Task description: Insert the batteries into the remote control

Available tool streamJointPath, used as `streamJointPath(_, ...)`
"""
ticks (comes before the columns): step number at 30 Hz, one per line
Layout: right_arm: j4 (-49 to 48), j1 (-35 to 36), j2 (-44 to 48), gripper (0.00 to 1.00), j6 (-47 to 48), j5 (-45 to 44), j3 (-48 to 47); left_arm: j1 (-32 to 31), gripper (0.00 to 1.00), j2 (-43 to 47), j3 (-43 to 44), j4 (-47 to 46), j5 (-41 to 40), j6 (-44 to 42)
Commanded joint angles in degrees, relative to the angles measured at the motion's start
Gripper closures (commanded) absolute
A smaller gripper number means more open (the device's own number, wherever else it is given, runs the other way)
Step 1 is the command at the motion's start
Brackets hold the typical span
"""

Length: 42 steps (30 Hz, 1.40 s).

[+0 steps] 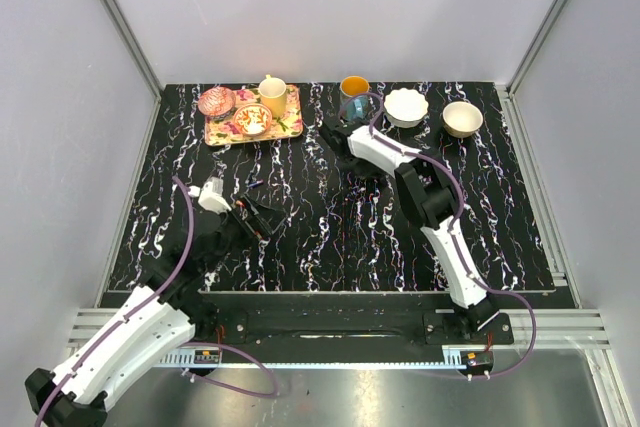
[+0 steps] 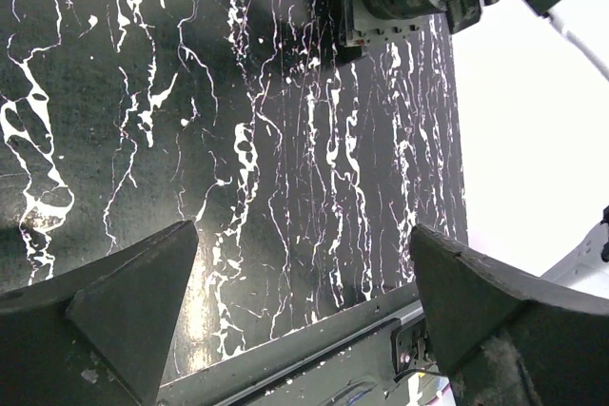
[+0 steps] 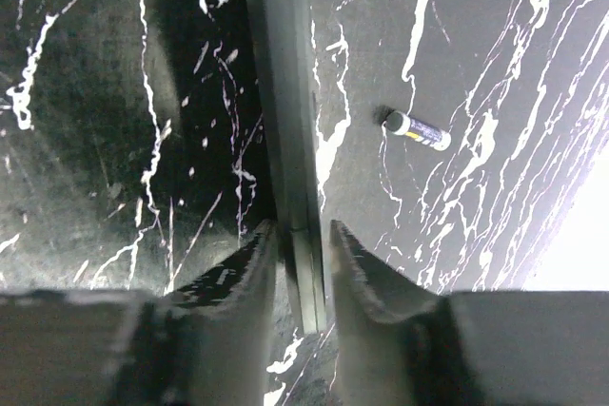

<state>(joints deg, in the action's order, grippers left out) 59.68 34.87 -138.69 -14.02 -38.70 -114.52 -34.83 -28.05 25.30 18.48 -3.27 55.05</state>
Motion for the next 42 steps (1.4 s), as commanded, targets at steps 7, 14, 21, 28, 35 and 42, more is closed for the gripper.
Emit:
streamJointPath(7, -1.14, 0.81, 5.18, 0.43, -3.55, 11.62, 2.72, 0.02, 0.01, -2.27, 0.1, -2.83, 1.25, 0.06)
streamJointPath(14, -3.94, 1.78, 19.49, 0.4, -7.07, 17.15, 6.14, 0.02, 0.01, -3.06, 1.68, -1.0, -0.51, -0.55)
streamJointPath(21, -20.19, 1.78, 54.85, 0.37, -9.44, 19.89, 33.88, 0.11, 0.01, -7.35, 6.59, 3.75, -4.99, -3.28)
streamJointPath(28, -38.84, 1.78, 86.46, 0.11, -15.94, 22.8, 73.77, 0.29, 0.01, -17.9, 13.54, 10.96, -11.49, -5.03)
streamJointPath(35, -39.38, 1.78, 96.95, 0.0, -17.88, 19.71, 79.89, 0.29, 0.01, -23.45, 18.91, 13.16, -12.2, -12.33)
streamJointPath(42, -40.08, 1.86, 95.19, 0.0, -18.23, 22.34, 79.1, 0.38, 0.01, -18.36, 16.19, 10.17, -13.16, -14.0)
